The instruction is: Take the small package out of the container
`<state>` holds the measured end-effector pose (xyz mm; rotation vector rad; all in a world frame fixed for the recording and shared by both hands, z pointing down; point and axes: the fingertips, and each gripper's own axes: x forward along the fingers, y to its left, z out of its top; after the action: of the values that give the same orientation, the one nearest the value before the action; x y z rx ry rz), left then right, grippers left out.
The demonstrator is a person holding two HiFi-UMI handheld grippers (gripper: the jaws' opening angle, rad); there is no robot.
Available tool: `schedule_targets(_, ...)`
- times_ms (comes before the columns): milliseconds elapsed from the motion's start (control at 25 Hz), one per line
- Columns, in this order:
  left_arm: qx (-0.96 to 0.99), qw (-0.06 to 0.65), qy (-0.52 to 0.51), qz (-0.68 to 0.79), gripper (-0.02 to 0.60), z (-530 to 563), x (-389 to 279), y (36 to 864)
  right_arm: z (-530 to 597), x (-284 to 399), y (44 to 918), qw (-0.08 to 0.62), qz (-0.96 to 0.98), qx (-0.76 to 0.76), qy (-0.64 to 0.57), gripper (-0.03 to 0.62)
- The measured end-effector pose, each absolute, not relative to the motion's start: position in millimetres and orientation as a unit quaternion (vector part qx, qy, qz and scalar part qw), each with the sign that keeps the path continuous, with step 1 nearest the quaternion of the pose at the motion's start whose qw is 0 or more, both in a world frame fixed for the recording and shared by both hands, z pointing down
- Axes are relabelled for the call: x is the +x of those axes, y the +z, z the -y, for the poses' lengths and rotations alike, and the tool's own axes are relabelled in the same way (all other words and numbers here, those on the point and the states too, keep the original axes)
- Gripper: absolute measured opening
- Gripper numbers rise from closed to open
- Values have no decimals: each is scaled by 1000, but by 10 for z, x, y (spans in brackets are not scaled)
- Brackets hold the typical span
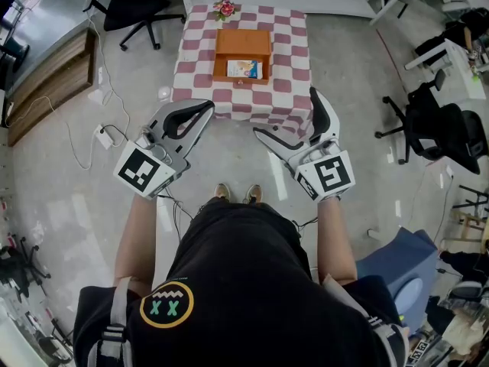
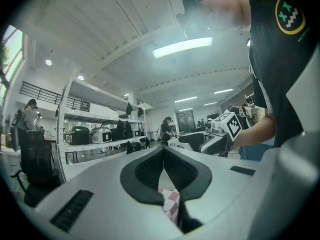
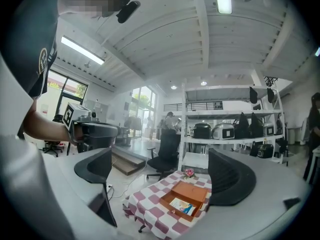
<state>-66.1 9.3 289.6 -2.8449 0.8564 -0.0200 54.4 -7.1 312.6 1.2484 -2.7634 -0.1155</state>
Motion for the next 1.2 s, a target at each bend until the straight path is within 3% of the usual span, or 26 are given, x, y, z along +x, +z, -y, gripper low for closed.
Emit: schedule_targets(1200, -947, 78, -19, -310, 18, -207, -14, 2890, 52, 1085, 3276, 55, 920, 385, -42, 597)
